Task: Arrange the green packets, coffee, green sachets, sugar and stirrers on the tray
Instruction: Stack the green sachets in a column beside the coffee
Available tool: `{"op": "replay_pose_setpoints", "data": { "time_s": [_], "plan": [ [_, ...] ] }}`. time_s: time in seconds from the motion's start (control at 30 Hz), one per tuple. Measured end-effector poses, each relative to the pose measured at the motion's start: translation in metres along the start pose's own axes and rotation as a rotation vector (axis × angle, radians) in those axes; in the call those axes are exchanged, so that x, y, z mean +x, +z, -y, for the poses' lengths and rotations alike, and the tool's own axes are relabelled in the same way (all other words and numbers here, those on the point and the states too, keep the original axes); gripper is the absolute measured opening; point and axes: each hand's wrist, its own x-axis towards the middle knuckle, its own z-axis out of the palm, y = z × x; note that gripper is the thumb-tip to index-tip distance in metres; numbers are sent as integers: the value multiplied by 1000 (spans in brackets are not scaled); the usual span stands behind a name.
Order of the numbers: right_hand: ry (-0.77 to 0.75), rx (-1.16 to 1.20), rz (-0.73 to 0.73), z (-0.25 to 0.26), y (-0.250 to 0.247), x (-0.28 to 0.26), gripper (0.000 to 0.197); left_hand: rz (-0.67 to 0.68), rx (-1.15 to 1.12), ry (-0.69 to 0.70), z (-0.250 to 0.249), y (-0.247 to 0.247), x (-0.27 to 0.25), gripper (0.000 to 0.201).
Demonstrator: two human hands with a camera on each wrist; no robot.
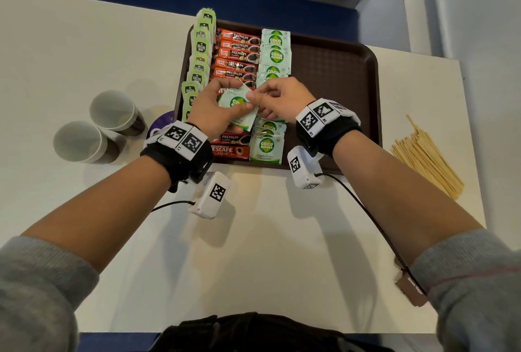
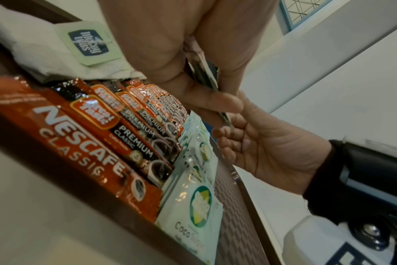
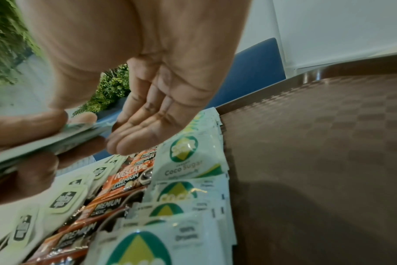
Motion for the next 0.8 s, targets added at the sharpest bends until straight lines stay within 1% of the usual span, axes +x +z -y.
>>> {"op": "replay_pose_setpoints", "data": {
  "time_s": [0.1, 0.17, 0.2, 0.27, 0.4, 0.5, 0.6, 0.7, 0.8],
  "plan": [
    [20, 51, 72, 4, -1, -3, 36, -17, -8, -3, 0, 0, -1, 39],
    [14, 96, 126, 5, -3, -6, 42, -28, -16, -11, 0, 1, 0, 39],
    [9, 114, 139, 4, -4, -6, 44, -32, -25, -17, 0, 1, 0, 38],
    [3, 140, 136, 3, -5, -6, 41, -39, -41, -27, 0, 3, 1, 34],
    [7, 164, 100, -1, -13, -5, 30, -43, -52, -38, 1, 3, 2, 18],
    [-2, 209, 35, -4, -18, -5, 22, -28, -41, -33, 1, 3, 1, 12],
    [-4, 252, -11, -8, -21, -6, 12, -23, -35, -42, 1, 4, 1, 11],
    [11, 284, -81, -14, -26, -6, 13, -52, -17, -49, 1, 4, 2, 9],
    [49, 252, -128, -23, -33, -6, 10, -94, 12, -48, 1, 1, 2, 11]
  ]
}}
